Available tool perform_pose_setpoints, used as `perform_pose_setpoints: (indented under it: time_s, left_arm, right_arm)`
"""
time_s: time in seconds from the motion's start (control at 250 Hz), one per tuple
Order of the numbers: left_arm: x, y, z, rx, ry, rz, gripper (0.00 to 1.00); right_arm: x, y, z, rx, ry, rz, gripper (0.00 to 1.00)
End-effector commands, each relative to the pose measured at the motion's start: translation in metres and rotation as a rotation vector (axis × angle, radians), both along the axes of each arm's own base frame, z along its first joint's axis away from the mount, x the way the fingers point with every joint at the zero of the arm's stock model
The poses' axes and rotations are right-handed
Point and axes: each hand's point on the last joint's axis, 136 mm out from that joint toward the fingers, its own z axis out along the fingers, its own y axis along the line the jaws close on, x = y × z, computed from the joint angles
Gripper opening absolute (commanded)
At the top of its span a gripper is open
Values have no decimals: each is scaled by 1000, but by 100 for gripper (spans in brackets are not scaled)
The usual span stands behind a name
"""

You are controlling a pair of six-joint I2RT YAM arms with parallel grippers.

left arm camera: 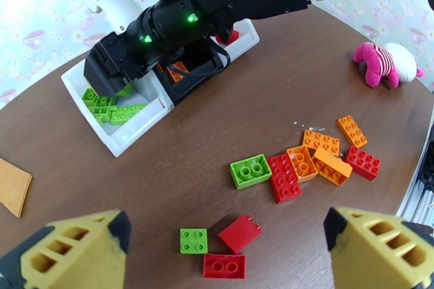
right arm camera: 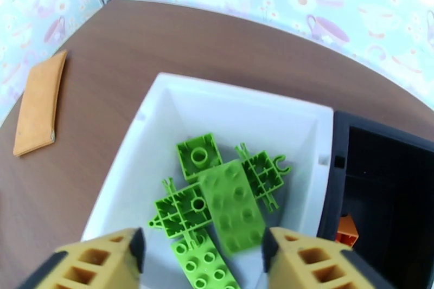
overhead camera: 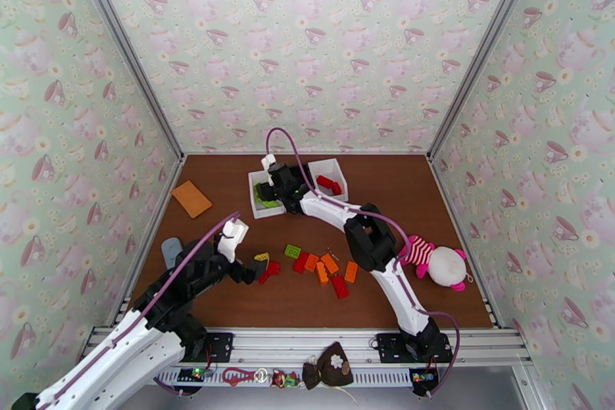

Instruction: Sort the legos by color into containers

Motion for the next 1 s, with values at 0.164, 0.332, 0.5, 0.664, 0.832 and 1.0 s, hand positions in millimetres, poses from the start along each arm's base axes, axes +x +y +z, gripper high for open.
perform_pose_setpoints:
  time_s: [0.164,0.332,0.5,0.664,0.832,1.0]
  left_arm:
    - [29,11,-14,-46,93,205,100]
    - [43,7,-34,-28,195,278,100]
    - [54,12,-55,5,306,409,100]
    - [55,13,-83,88,421,458,100]
    - [55,26,-106,151,549,597,100]
    - [55,22,-135,99,639,671,99]
  right_arm:
    - [-31,-33,101,79,-159,2,84]
    - [-61,-72,110,66,-180,-26,90]
    - [-94,-111,106,36,-171,-50,92]
    - [-125,-141,93,25,-116,-62,92]
    - [-150,-164,78,14,-57,-67,92]
    - [-160,-174,71,11,-34,-78,92]
